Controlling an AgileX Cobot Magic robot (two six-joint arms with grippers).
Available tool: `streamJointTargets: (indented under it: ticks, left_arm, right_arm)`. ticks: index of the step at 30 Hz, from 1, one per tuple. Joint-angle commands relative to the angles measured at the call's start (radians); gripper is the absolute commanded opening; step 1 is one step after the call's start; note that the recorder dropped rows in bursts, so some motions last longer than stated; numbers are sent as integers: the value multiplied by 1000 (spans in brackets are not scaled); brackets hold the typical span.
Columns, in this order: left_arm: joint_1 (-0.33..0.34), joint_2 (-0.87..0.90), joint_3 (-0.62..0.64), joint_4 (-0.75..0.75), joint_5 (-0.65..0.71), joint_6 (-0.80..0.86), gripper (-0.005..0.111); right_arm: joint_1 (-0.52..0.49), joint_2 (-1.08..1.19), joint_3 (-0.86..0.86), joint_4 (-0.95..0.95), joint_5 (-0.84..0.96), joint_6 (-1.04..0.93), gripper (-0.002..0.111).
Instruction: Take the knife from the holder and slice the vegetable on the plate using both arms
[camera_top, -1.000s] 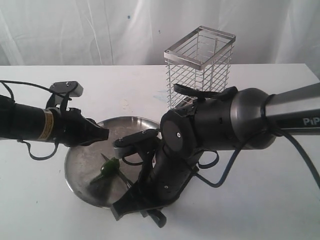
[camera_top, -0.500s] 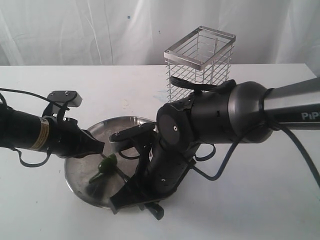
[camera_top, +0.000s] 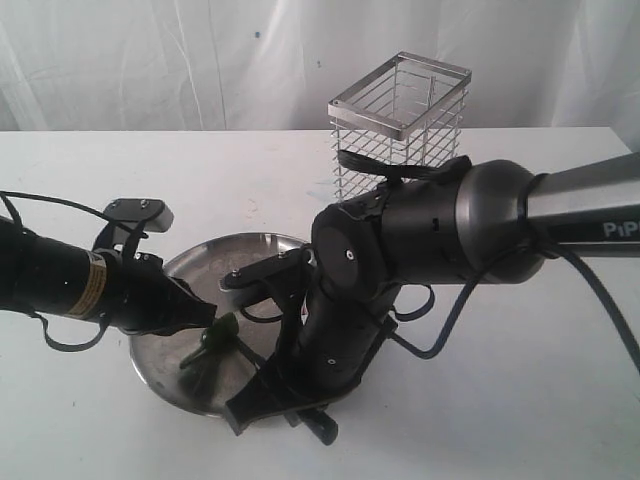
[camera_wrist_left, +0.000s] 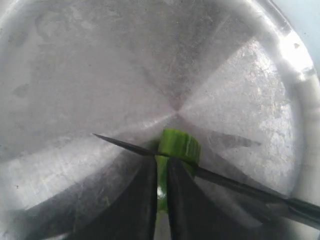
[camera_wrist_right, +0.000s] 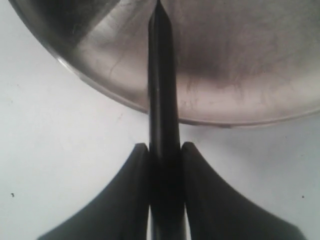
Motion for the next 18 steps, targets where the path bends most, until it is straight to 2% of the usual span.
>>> streamJointTargets:
  ticks: [1,4,6,10,15,18]
  left_arm:
    - [-9,-10,6,7,20,-6,15]
    - [-9,-10,6,1,11,-12,15]
    - [-9,-10,6,-20,-51,-12,16]
    - [-9,-10,6,26,-29,-35,47]
    - [-26,-10,6,47,13,-51,39]
    - [-51,4,9,47,17,-51,38]
  right_arm:
    - [-4,-2,-25,-26,53,0,0]
    - [-4,-2,-38,-35,84,0,0]
    - [-4,-2,-38,-45,85,17,0]
    - [-4,-2,-38,-54,83,21,0]
    - [-4,-2,-38,-54,74,21,0]
    - [-4,-2,-38,-54,72,21,0]
